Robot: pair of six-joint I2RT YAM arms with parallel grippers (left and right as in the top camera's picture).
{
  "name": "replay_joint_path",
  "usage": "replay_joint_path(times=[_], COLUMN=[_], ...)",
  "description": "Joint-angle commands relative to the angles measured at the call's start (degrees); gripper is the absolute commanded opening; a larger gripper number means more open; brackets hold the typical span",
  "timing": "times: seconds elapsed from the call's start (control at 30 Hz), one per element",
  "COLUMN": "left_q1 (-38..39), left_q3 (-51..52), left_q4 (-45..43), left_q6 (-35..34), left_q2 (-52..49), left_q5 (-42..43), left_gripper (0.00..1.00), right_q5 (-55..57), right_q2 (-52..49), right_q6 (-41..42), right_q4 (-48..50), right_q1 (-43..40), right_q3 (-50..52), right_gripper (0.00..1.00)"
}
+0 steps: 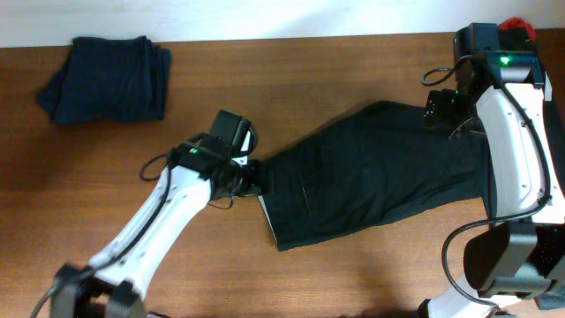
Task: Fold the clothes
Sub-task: 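Reach the left gripper to the shorts' left end and grasp it, then fold the shorts' left end rightward over the middle with the left gripper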
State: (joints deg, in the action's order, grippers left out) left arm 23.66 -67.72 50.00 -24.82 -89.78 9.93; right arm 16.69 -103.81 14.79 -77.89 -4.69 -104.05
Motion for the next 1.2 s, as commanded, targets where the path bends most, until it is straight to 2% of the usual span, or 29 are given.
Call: replay_joint_path(times=[0.0,0.13,0.23,0.43,0.5,0.6,0.63,0.7,0.73,0.83,0.93,1.0,1.07,1.17], left_q1=[0.4,1.7,2.8,2.9,2.9,3.2,3.2,2.7,2.0,-4.9,-12.7,-16.7,-17.5,-17.4], left_q3=[-0.8,-0.8,-0.8,-0.4,-0.4,-0.4,-0.4,-0.4,-0.6,-3.1,-9.8,-20.0,-28.6,-43.3], left_q4=[-0.9,-4.2,-7.4,-7.3,-7.4,-7.6,-7.6,-7.3,-6.4,1.8,13.0,25.0,33.7,45.5], left_q6=[-5.1,-6.9,-7.3,-9.0,-9.0,-9.0,-9.0,-9.0,-9.0,-6.4,-3.3,-3.3,-3.3,-1.3], left_q2=[-10.2,-17.8,-19.1,-21.7,-24.2,-25.4,-25.4,-25.4,-25.4,-25.4,-25.4,-25.4,-25.4,-25.4], left_q5=[4.3,4.5,7.3,7.1,8.1,8.3,8.0,4.7,3.7,-3.0,-11.7,-20.1,-25.7,-28.8], left_gripper=[0.99,0.98,0.91,0.89,0.80,0.49,0.29,0.01,0.01,0.01,0.01,0.01,0.01,0.01], right_q5=[1.1,1.1,1.1,1.1,1.1,1.1,1.1,1.1,1.1,1.1,1.1,1.1,1.1,1.1], right_q2=[0.3,0.3,0.3,0.3,0.3,0.3,0.3,0.3,0.3,0.3,0.3,0.3,0.3,0.3], right_q6=[0.1,0.1,0.1,0.1,0.1,0.1,0.1,0.1,0.1,0.1,0.1,0.1,0.1,0.1], right_q4=[0.0,0.0,0.0,0.0,0.0,0.0,0.0,0.0,0.0,0.0,0.0,0.0,0.0,0.0], right_q1=[-0.2,-0.2,-0.2,-0.2,-0.2,-0.2,-0.2,-0.2,-0.2,-0.2,-0.2,-0.2,-0.2,-0.2], right_q3=[-0.7,-0.7,-0.7,-0.7,-0.7,-0.7,-0.7,-0.7,-0.7,-0.7,-0.7,-0.7,-0.7,-0.7], right_gripper=[0.99,0.99,0.99,0.99,0.99,0.99,0.99,0.99,0.99,0.99,0.99,0.99,0.99,0.99])
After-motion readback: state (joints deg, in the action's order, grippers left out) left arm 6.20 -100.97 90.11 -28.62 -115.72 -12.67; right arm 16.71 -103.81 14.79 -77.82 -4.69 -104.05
